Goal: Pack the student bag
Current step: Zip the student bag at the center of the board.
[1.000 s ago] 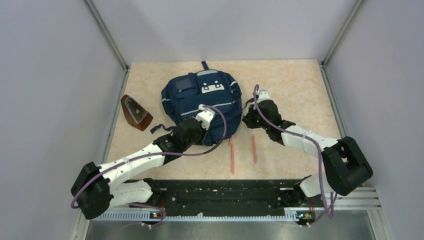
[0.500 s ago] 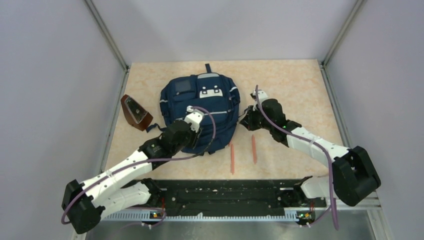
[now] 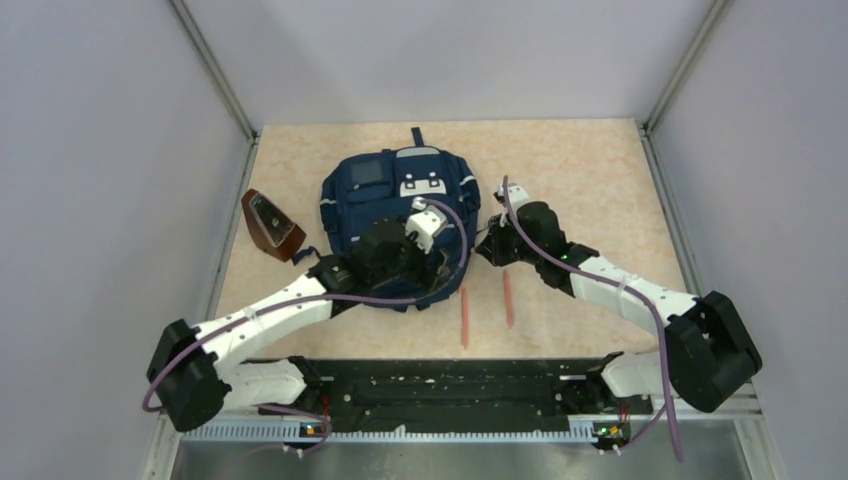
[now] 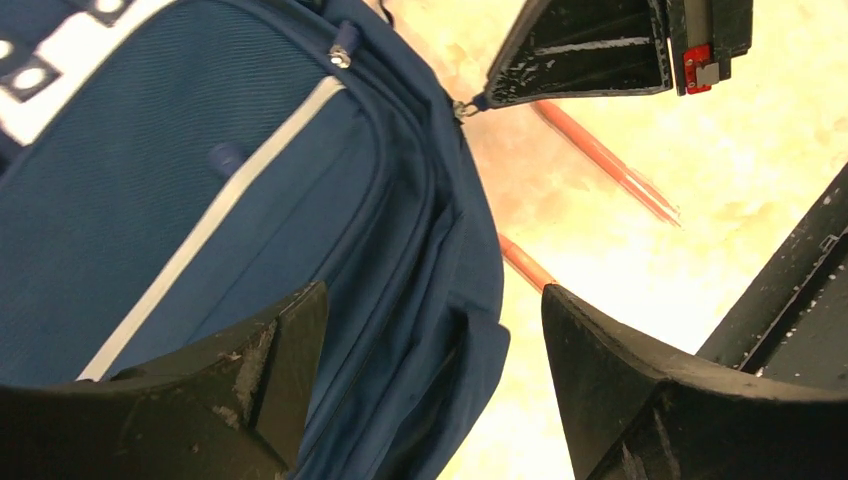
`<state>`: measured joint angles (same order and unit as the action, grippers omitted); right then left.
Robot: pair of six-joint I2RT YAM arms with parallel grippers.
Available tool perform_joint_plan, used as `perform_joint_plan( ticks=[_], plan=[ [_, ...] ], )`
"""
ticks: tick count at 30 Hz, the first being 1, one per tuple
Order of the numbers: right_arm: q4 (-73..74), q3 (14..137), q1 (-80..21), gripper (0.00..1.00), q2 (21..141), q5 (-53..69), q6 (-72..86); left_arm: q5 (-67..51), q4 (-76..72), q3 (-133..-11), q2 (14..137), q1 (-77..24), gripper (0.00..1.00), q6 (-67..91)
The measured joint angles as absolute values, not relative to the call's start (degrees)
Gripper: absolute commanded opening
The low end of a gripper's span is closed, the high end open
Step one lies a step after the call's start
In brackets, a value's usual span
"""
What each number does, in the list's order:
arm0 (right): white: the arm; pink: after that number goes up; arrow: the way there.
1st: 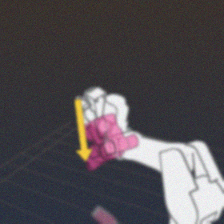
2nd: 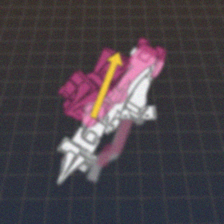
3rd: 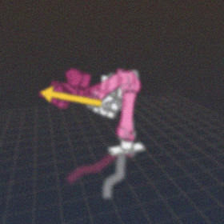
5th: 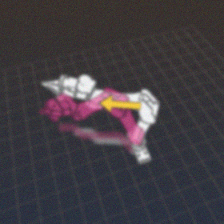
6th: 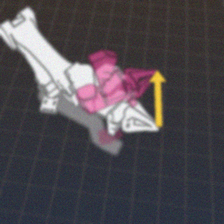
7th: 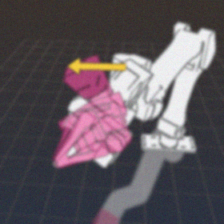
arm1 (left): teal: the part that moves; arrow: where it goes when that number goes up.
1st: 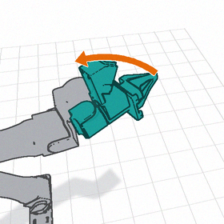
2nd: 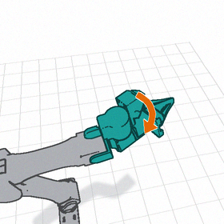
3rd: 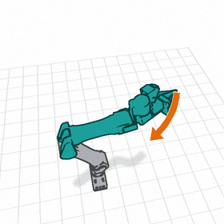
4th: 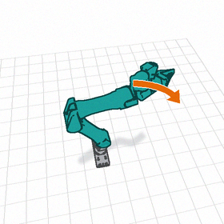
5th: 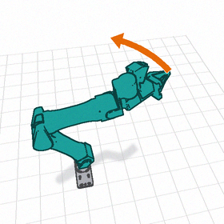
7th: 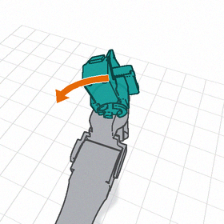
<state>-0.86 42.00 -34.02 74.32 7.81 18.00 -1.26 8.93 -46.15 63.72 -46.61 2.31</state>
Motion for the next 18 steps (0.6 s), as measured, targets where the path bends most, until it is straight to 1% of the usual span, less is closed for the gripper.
perform_joint_plan(
  ticks=[6, 8, 12, 13, 16, 17, 18],
  plan=[
    [-1.9, 40.8, -34.0, 0.00, 74.2, 7.3, 18.0, 3.2, 8.5, -50.7, 74.7, -51.1, 0.82, 1.3],
    [-2.1, 40.4, -34.0, 0.00, 74.2, 7.3, 18.0, 5.5, 8.3, -52.0, 77.2, -52.0, 0.80, 1.3],
    [-2.5, 40.4, -34.0, 0.00, 74.2, 7.1, 18.0, 7.4, 8.0, -53.4, 79.8, -52.4, 0.65, 1.3],
    [-2.6, 40.4, -34.0, 0.00, 74.2, 7.0, 18.0, 7.6, 7.8, -53.5, 80.1, -52.4, 0.63, 1.3],
    [-2.5, 40.4, -34.0, 0.00, 74.2, 7.0, 17.9, 8.3, 7.2, -53.6, 81.4, -52.4, 0.62, 1.4],
    [-2.6, 40.4, -34.0, 0.00, 74.2, 7.0, 17.9, 8.5, 7.2, -53.6, 81.9, -52.4, 0.56, 1.4],
    [-2.5, 40.4, -34.0, 0.00, 74.1, 7.0, 17.9, 8.7, 7.1, -53.6, 82.6, -52.4, 0.46, 1.5]
  ],
)
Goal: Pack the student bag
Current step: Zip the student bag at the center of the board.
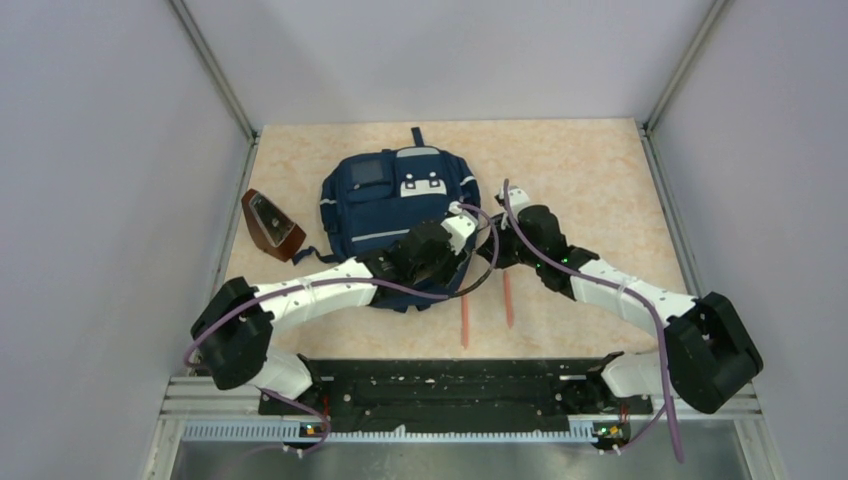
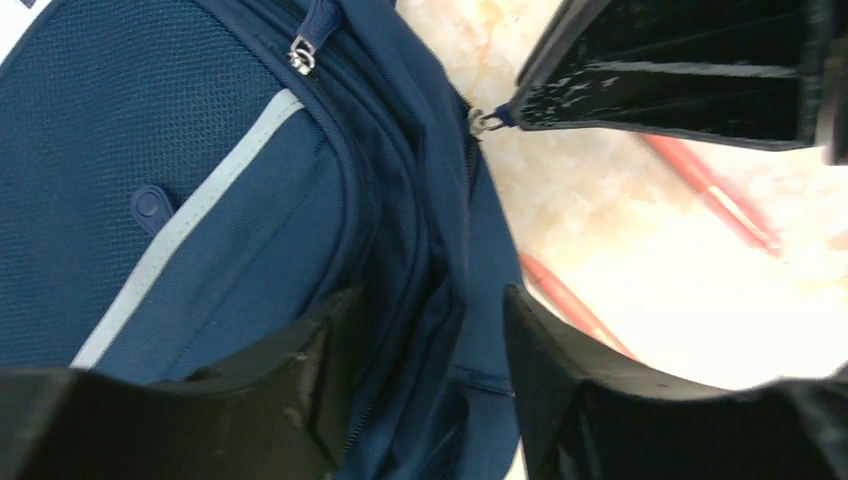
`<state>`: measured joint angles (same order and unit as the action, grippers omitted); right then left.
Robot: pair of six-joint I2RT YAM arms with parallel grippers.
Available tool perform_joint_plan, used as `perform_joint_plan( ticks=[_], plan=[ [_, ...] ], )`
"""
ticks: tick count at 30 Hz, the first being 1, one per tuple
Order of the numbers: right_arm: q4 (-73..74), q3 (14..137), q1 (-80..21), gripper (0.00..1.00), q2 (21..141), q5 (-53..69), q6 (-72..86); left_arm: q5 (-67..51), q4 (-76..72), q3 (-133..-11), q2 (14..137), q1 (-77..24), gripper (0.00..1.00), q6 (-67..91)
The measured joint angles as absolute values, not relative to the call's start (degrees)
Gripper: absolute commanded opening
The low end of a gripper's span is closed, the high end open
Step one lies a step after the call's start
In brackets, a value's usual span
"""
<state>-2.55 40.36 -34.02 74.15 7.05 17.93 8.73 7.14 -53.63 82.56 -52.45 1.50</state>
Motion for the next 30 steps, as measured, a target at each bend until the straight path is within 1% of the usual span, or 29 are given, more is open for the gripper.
perform_joint_plan(
  ticks=[2, 5, 15, 30],
  plan=[
    [-2.5, 40.0, -34.0, 0.00, 73.8, 7.0, 17.9, 10.1, 7.4, -54.2, 84.0, -52.4, 0.26, 1.9],
    [-2.6, 39.5, -34.0, 0.00, 72.9, 6.2, 17.6, 11.8, 8.5, -55.9, 85.9, -52.4, 0.01, 2.7],
    [-3.2, 37.9, -35.2, 0.00, 70.6, 0.7, 17.6, 11.7, 8.9, -56.8, 85.8, -52.6, 0.00, 2.9],
    [-5.4, 37.0, -35.9, 0.00, 70.7, -2.9, 19.5, 9.9, 6.0, -50.8, 79.0, -52.4, 0.00, 3.7]
  ],
)
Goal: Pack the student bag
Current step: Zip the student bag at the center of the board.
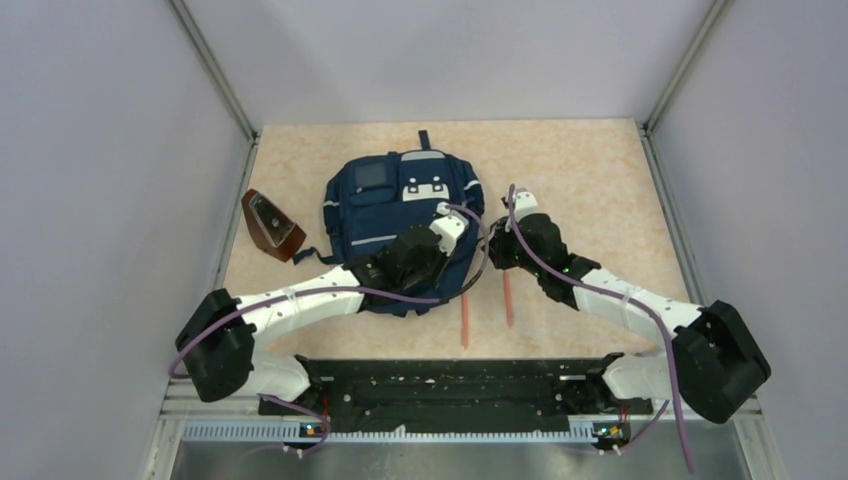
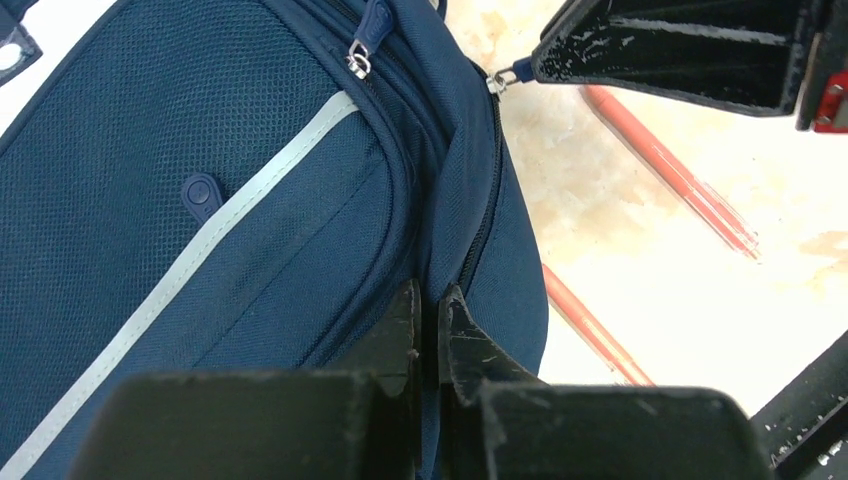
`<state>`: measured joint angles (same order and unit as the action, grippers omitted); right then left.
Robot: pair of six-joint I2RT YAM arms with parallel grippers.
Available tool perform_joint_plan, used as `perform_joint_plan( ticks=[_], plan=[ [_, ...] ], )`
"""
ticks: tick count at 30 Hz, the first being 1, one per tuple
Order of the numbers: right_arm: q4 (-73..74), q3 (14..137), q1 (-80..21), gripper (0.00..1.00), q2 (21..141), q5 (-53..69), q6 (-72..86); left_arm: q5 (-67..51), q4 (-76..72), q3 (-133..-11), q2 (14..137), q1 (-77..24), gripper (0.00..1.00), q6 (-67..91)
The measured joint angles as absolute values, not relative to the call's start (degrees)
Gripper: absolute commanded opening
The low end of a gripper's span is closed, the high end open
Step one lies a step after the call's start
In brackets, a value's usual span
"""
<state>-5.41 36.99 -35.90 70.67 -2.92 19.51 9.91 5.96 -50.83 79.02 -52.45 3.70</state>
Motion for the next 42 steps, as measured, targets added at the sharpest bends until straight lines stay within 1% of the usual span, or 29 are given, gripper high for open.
perform_joint_plan(
  ticks=[9, 23, 33, 34, 35, 37, 39, 40, 42],
  plan=[
    [-8.0, 37.3, -35.9, 0.00, 73.7, -5.6, 19.8, 10.2, 8.2, -47.2, 71.9, -52.4, 0.00, 5.0],
    [-12.9, 41.6, -36.0, 0.00, 83.0, -11.4, 20.6, 12.7, 14.8, -43.3, 59.9, -52.1, 0.00, 6.9],
    [-18.1, 42.4, -37.0, 0.00, 86.5, -11.5, 21.0, 13.5, 15.1, -41.4, 57.4, -51.3, 0.00, 7.3],
    [-18.3, 42.4, -37.0, 0.06, 86.5, -11.3, 21.0, 13.5, 15.1, -41.3, 57.4, -51.3, 0.05, 7.4],
    [-18.4, 42.4, -37.0, 0.15, 86.5, -11.2, 21.0, 13.5, 15.2, -41.3, 57.4, -51.3, 0.12, 7.5],
    [-18.4, 42.4, -37.0, 0.36, 86.5, -11.4, 21.0, 13.6, 15.4, -41.3, 57.3, -51.3, 0.32, 7.9],
    [-17.9, 42.4, -36.8, 0.54, 86.5, -13.3, 21.0, 13.6, 16.6, -41.3, 56.7, -51.3, 0.52, 8.8],
    [-17.4, 42.4, -36.3, 0.61, 86.2, -14.3, 20.8, 13.6, 17.6, -41.3, 56.0, -51.3, 0.59, 9.2],
    [-16.3, 41.8, -35.7, 0.69, 85.0, -16.1, 20.7, 13.9, 18.7, -41.3, 53.8, -51.3, 0.69, 10.1]
  ],
)
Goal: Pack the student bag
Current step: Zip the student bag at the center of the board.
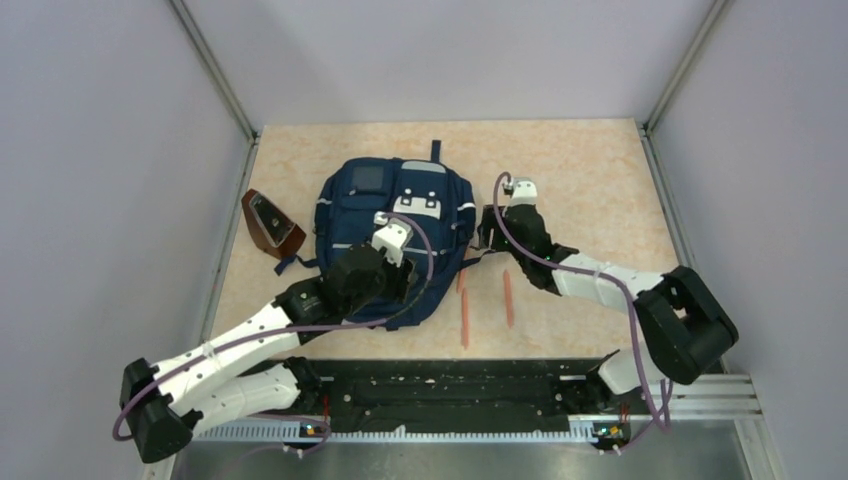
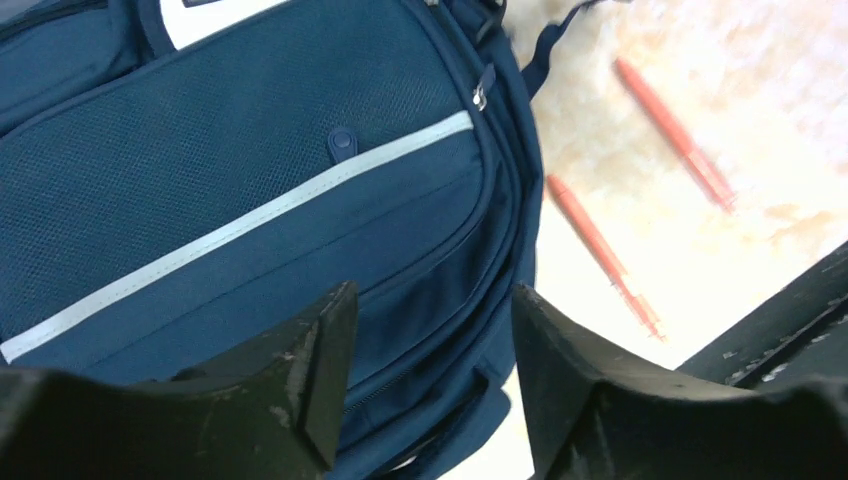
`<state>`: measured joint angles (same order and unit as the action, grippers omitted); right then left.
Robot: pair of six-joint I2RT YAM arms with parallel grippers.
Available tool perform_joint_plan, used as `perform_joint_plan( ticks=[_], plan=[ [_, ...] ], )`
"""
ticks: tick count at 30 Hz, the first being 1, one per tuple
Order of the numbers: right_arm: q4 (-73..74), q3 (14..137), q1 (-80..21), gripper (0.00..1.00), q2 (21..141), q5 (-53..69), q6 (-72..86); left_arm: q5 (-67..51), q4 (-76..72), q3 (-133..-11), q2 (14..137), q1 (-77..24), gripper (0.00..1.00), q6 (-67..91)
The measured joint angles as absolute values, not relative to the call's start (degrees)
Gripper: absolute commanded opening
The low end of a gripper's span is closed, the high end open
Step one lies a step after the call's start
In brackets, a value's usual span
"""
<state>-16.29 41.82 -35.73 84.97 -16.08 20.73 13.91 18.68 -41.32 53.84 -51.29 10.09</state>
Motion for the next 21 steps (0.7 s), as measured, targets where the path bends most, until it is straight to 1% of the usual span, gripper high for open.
perform_joint_plan(
  ticks=[2, 3, 5, 7, 10, 12, 17, 21],
  plan=[
    [-14.9, 40.4, -35.5, 0.73, 82.2, -17.6, 20.6, 13.9, 18.8, -41.4, 51.4, -51.2, 0.80, 10.9],
    [-14.3, 39.7, -35.4, 0.73, 80.8, -18.2, 20.6, 13.8, 18.9, -41.6, 50.3, -51.1, 0.84, 11.3],
    [-12.8, 38.4, -35.4, 0.74, 77.5, -19.0, 20.6, 13.6, 19.5, -42.6, 48.9, -51.1, 0.89, 12.1],
    [-11.9, 37.4, -35.3, 0.74, 74.1, -19.2, 20.6, 13.5, 20.8, -44.6, 48.4, -51.0, 0.92, 12.7],
    [-10.7, 36.9, -35.3, 0.74, 70.4, -18.3, 20.6, 13.1, 23.4, -48.1, 49.1, -50.0, 0.93, 13.5],
    [-10.3, 36.8, -35.3, 0.74, 68.9, -16.1, 20.6, 12.0, 25.1, -50.3, 50.3, -47.4, 0.93, 14.1],
    [-9.8, 36.7, -35.3, 0.74, 68.3, -9.0, 21.4, 6.0, 28.0, -50.0, 52.1, -35.1, 0.93, 16.6],
    [-11.5, 35.8, -35.8, 0.74, 68.6, -3.3, 24.4, 2.1, 29.7, -48.6, 51.9, -30.0, 0.94, 18.6]
  ],
)
